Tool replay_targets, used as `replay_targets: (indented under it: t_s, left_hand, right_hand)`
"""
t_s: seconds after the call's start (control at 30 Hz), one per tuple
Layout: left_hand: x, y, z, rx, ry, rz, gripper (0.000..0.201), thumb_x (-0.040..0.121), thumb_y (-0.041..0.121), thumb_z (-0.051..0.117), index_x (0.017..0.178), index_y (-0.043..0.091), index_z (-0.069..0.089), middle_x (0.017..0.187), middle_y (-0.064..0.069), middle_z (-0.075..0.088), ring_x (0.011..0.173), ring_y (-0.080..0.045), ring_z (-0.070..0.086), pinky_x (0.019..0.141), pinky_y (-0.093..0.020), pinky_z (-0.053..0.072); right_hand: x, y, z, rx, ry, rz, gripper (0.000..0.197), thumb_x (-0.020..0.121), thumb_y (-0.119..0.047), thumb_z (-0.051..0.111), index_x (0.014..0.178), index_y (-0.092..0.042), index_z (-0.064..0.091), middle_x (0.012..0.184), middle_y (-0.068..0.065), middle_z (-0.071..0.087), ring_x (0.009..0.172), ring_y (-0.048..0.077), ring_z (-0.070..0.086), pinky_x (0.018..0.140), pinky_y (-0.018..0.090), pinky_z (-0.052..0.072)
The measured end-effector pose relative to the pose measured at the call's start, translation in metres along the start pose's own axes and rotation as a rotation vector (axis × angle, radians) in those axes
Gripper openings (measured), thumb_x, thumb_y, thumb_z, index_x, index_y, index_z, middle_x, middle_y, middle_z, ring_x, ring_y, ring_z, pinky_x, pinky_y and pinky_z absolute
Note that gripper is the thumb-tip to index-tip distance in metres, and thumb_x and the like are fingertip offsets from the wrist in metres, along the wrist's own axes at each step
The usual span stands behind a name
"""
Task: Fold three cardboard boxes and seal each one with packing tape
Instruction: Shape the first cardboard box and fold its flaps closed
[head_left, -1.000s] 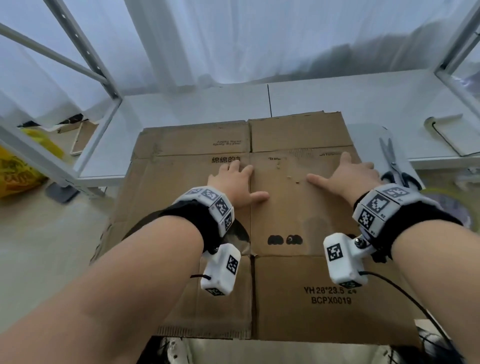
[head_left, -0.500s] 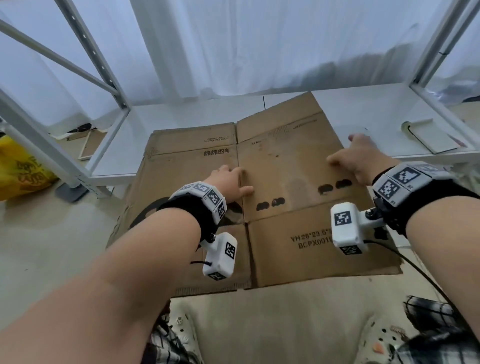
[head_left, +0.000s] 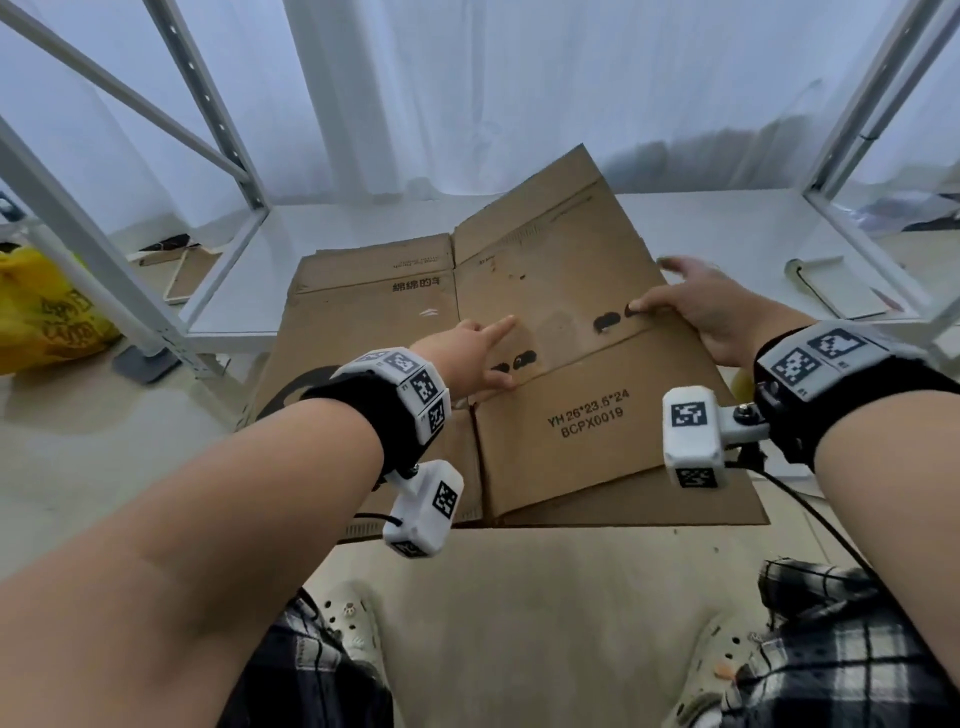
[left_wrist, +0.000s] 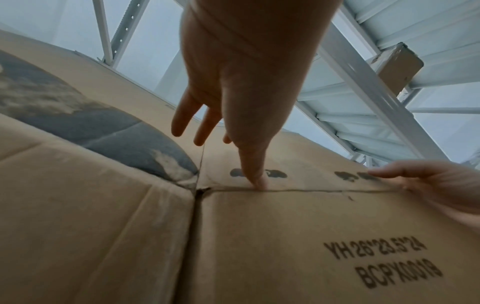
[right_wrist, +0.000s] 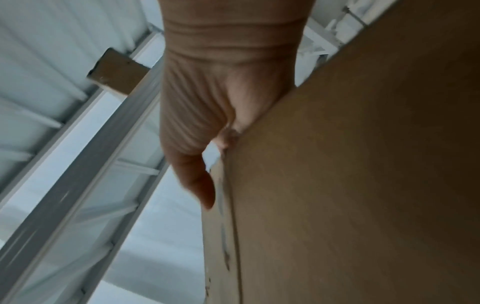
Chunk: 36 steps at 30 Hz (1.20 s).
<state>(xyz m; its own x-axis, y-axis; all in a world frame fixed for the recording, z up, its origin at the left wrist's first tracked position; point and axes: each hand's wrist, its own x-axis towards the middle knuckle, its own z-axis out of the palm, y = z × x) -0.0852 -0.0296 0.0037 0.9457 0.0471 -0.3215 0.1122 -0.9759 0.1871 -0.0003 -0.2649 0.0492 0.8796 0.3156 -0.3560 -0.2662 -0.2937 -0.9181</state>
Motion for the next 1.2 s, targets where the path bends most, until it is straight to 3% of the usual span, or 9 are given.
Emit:
replay_targets:
  t_s: [0.1, 0.3, 0.43, 0.57, 0.73, 0.87, 0.93, 1.0, 1.2]
  left_hand:
    - [-0.001, 0.000, -0.006, -0.025, 0.095, -0.002, 0.064, 0.098, 0.045, 0.041, 0.153, 0.031, 0.010, 0.151, -0.011, 0.032, 0.132, -0.030, 0.042, 0.109, -0.044, 0.035]
    - [-0.007, 0.005, -0.022, -0.113, -0.031, 0.131, 0.086, 0.080, 0.072, 0.047, 0.151, 0.040, 0.012, 0.156, -0.006, 0.017, 0.138, -0.028, 0.032, 0.112, -0.039, 0.028]
    - [-0.018, 0.011, -0.039, -0.015, 0.026, 0.201, 0.120, 0.063, 0.076, 0.064, 0.150, 0.038, -0.009, 0.160, -0.002, -0.009, 0.147, -0.028, -0.003, 0.118, -0.050, 0.011]
    - [-0.026, 0.007, -0.031, 0.186, 0.091, 0.225, 0.134, 0.060, 0.070, 0.073, 0.143, 0.040, -0.027, 0.157, -0.003, -0.025, 0.145, -0.025, -0.017, 0.117, -0.055, 0.003]
    - [-0.032, -0.005, -0.012, 0.331, 0.112, 0.168, 0.118, 0.077, 0.053, 0.070, 0.147, 0.033, -0.022, 0.159, -0.011, -0.012, 0.147, -0.030, 0.004, 0.118, -0.049, 0.016]
    - [-0.037, -0.008, -0.012, 0.392, 0.007, 0.263, 0.092, 0.088, 0.037, 0.062, 0.152, 0.027, -0.003, 0.159, -0.008, 0.013, 0.138, -0.025, 0.035, 0.107, -0.039, 0.039]
    - [-0.037, -0.008, -0.018, 0.399, -0.029, 0.308, 0.078, 0.092, 0.026, 0.058, 0.153, 0.026, 0.009, 0.150, -0.007, 0.037, 0.121, -0.024, 0.052, 0.098, -0.037, 0.046]
    - [-0.037, -0.007, -0.024, 0.418, -0.018, 0.310, 0.067, 0.094, 0.022, 0.052, 0.151, 0.026, 0.019, 0.132, -0.009, 0.054, 0.108, -0.025, 0.058, 0.091, -0.036, 0.048]
    - [-0.031, 0.000, -0.030, 0.533, 0.078, 0.367, 0.037, 0.097, 0.016, 0.038, 0.134, 0.017, 0.045, 0.110, -0.006, 0.065, 0.090, -0.023, 0.064, 0.079, -0.035, 0.053]
  right_hand:
    - [-0.007, -0.002, 0.005, -0.065, -0.063, 0.015, 0.035, 0.089, 0.000, 0.058, 0.123, -0.009, 0.053, 0.096, 0.011, 0.065, 0.079, 0.023, 0.065, 0.061, 0.036, 0.060]
    - [0.002, -0.009, 0.013, -0.095, 0.272, -0.292, 0.041, 0.087, -0.008, 0.067, 0.127, -0.009, 0.056, 0.097, 0.009, 0.065, 0.076, 0.019, 0.064, 0.073, 0.033, 0.057]
    - [0.000, -0.024, 0.028, 0.025, 0.328, -0.394, 0.017, 0.089, -0.009, 0.064, 0.102, -0.019, 0.065, 0.095, 0.009, 0.069, 0.079, 0.020, 0.066, 0.078, 0.036, 0.058]
    - [0.001, -0.031, 0.047, 0.200, 0.414, -0.392, 0.016, 0.091, -0.011, 0.059, 0.093, -0.024, 0.067, 0.091, 0.001, 0.069, 0.082, 0.019, 0.066, 0.078, 0.038, 0.059]
    - [0.008, -0.020, 0.047, 0.259, 0.388, -0.181, 0.022, 0.088, -0.004, 0.052, 0.089, -0.019, 0.068, 0.101, 0.015, 0.070, 0.089, 0.032, 0.064, 0.083, 0.050, 0.056]
    - [0.016, -0.001, 0.038, 0.113, 0.324, 0.031, 0.020, 0.090, 0.006, 0.046, 0.081, -0.010, 0.053, 0.108, 0.025, 0.063, 0.071, 0.026, 0.054, 0.061, 0.032, 0.052]
    - [0.012, 0.002, 0.039, -0.016, 0.268, 0.093, 0.019, 0.091, 0.011, 0.047, 0.083, -0.006, 0.053, 0.098, 0.020, 0.061, 0.076, 0.026, 0.053, 0.080, 0.042, 0.055]
    - [0.012, 0.006, 0.040, -0.222, 0.193, 0.146, 0.020, 0.090, 0.009, 0.051, 0.108, 0.006, 0.059, 0.112, 0.025, 0.060, 0.098, 0.033, 0.058, 0.097, 0.044, 0.049]
    - [0.001, 0.004, 0.051, -0.684, 0.062, 0.162, 0.050, 0.094, -0.017, 0.058, 0.135, 0.009, 0.042, 0.137, 0.023, 0.048, 0.125, 0.036, 0.047, 0.101, 0.040, 0.041]
